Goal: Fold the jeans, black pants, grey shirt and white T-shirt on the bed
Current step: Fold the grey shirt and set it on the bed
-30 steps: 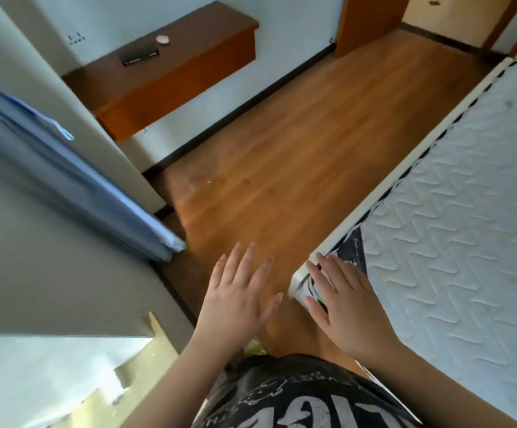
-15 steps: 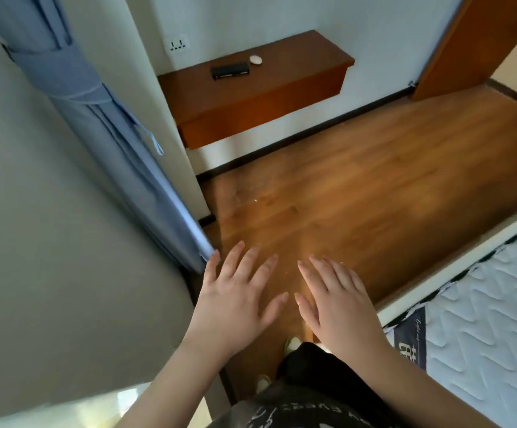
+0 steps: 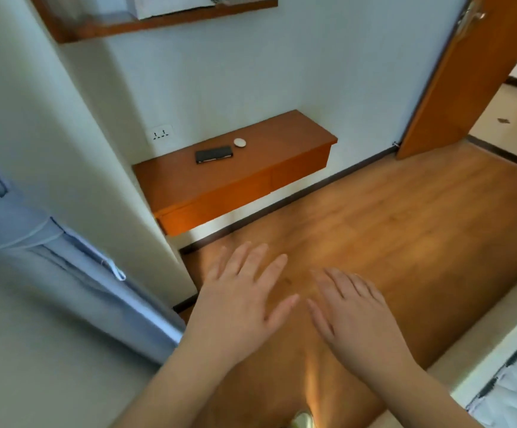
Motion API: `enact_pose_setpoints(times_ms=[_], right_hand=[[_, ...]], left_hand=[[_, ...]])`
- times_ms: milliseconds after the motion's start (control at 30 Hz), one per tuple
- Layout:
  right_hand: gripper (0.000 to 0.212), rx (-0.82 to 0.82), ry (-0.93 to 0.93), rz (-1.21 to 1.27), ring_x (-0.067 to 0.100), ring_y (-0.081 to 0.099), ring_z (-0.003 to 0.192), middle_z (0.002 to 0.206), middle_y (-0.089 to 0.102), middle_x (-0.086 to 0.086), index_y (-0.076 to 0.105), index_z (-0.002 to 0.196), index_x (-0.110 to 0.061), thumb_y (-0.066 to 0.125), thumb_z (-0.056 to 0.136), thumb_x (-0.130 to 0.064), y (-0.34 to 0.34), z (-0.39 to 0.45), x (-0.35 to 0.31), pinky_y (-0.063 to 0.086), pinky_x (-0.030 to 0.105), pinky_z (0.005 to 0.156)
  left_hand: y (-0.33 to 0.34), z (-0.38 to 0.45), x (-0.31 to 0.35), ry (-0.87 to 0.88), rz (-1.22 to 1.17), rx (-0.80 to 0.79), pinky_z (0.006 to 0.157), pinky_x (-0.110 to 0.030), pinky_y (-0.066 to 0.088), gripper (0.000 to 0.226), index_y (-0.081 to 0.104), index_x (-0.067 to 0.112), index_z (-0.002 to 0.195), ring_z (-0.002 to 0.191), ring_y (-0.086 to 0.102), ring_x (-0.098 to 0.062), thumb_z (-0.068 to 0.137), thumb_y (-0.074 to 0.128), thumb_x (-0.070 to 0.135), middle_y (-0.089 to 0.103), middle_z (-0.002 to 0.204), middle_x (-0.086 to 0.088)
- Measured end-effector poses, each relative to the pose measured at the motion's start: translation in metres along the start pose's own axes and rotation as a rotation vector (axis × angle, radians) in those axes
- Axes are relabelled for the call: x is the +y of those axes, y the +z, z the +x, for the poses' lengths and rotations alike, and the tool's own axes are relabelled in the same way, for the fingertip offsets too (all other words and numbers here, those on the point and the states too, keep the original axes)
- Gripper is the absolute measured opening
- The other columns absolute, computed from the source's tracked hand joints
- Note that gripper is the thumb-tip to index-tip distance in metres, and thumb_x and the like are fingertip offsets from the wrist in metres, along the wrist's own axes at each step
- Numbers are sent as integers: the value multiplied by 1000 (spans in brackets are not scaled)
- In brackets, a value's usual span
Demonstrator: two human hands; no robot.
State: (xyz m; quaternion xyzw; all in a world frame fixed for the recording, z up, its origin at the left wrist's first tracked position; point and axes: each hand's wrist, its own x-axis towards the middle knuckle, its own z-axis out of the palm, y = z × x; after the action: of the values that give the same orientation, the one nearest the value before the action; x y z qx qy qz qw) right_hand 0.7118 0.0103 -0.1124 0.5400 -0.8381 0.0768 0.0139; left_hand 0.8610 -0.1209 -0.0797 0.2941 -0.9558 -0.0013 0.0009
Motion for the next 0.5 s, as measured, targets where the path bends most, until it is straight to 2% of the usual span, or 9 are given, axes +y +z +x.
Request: enact_pose_setpoints(times_ms=[100, 200, 267, 367, 467, 500], right_hand=[[50, 5, 14, -8, 22, 62, 110, 122, 64, 1, 62, 126, -21, 34, 94, -47, -7, 38, 25, 48, 40, 95], [50, 10, 31, -30, 21, 64, 107, 119, 66, 0, 64, 122, -22, 32, 93, -47, -16, 75, 42, 50, 38, 93], [51, 38, 39, -32, 19, 66, 105, 117, 68, 0, 66, 121, -22, 32, 93, -48, -22, 104, 50, 51, 37, 91], [49, 94, 66, -33, 17, 69, 99, 112, 70, -2, 68, 116, -23, 34, 94, -50, -35, 155, 60, 54, 35, 87], [53, 142, 101, -55, 16, 70, 96, 108, 72, -3, 70, 114, -23, 29, 91, -50, -48, 209, 68, 55, 35, 83], [53, 155, 109, -69, 16, 70, 97, 109, 72, -3, 69, 115, -24, 29, 92, -49, -50, 227, 71, 55, 35, 84]], left_hand=[[-29, 48, -11, 29, 54, -49, 117, -53, 23, 72, 34, 41, 147, 144, 32, -22, 91, -1, 72, 39, 153, 5], [-51, 93, -26, 33, 65, -36, 121, -50, 11, 81, 13, 46, 151, 149, 14, -16, 80, -15, 74, 19, 161, 12], [-64, 122, -36, 20, 43, 7, 122, -48, 11, 85, 9, 47, 151, 150, 10, -14, 75, -19, 74, 15, 161, 14], [-78, 170, -50, 18, 36, 46, 121, -47, 15, 85, 17, 48, 150, 149, 18, -14, 76, -14, 74, 22, 160, 13], [-85, 224, -59, 71, 30, 66, 114, -52, 30, 78, 43, 41, 143, 139, 41, -21, 85, 1, 71, 47, 148, 5], [-84, 244, -62, 86, 30, 69, 116, -52, 28, 80, 40, 42, 144, 141, 38, -20, 84, -3, 72, 43, 151, 6]])
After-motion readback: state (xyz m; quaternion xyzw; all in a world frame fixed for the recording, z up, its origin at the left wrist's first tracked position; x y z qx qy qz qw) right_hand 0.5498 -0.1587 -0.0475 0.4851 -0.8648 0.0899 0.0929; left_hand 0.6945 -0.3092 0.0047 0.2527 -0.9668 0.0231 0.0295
